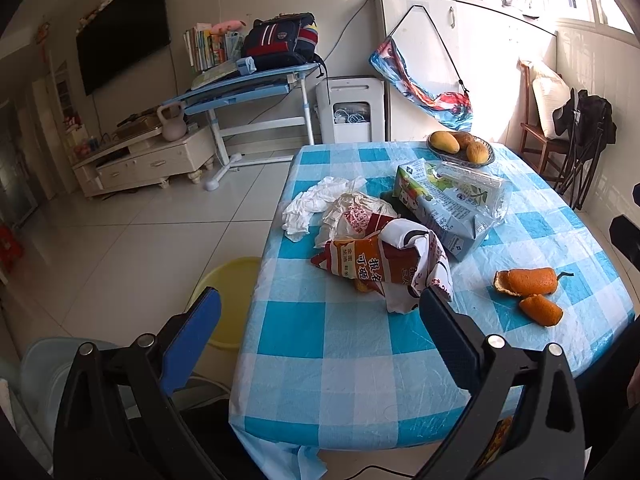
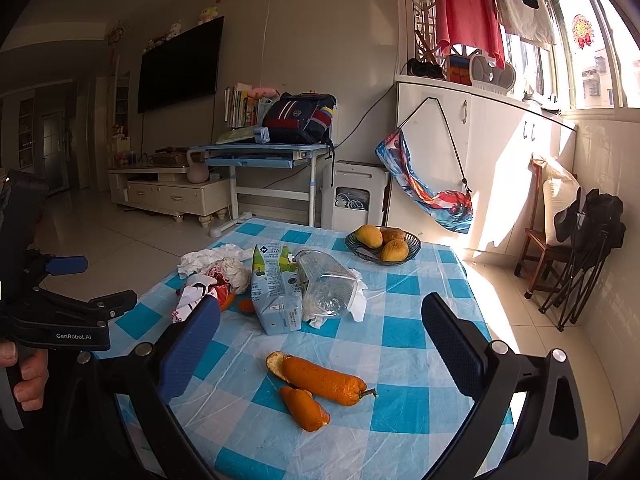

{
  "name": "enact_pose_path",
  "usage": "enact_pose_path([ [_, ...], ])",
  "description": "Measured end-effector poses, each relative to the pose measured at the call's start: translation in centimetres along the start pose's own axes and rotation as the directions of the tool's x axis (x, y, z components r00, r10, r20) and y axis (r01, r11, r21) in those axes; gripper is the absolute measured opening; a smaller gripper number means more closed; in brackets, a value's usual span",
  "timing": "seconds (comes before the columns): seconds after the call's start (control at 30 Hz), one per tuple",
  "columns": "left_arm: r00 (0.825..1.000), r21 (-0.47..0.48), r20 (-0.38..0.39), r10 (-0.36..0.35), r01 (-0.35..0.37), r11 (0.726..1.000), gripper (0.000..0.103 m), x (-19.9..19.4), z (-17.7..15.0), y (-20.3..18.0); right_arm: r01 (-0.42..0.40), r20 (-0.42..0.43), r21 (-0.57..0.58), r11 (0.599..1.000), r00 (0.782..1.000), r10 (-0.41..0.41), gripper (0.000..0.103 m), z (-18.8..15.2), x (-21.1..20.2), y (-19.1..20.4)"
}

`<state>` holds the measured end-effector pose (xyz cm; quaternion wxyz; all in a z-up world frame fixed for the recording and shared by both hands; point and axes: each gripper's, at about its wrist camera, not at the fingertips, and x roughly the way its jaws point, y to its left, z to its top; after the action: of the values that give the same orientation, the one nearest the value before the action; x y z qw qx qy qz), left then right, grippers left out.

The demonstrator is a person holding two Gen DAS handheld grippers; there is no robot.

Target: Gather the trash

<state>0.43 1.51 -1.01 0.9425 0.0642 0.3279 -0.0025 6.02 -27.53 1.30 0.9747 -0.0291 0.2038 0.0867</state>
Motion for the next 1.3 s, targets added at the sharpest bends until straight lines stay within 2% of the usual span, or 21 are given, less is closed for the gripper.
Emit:
enact_pose_path([
  [1.3, 1.0, 0.015, -0.005, -0.006, 0.006, 1.0, 0.096, 0.4, -0.6, -0.8, -0.006, -0.012, -0.005, 1.0, 1.0, 0.006, 0.097, -0.3, 0.3, 0.2],
])
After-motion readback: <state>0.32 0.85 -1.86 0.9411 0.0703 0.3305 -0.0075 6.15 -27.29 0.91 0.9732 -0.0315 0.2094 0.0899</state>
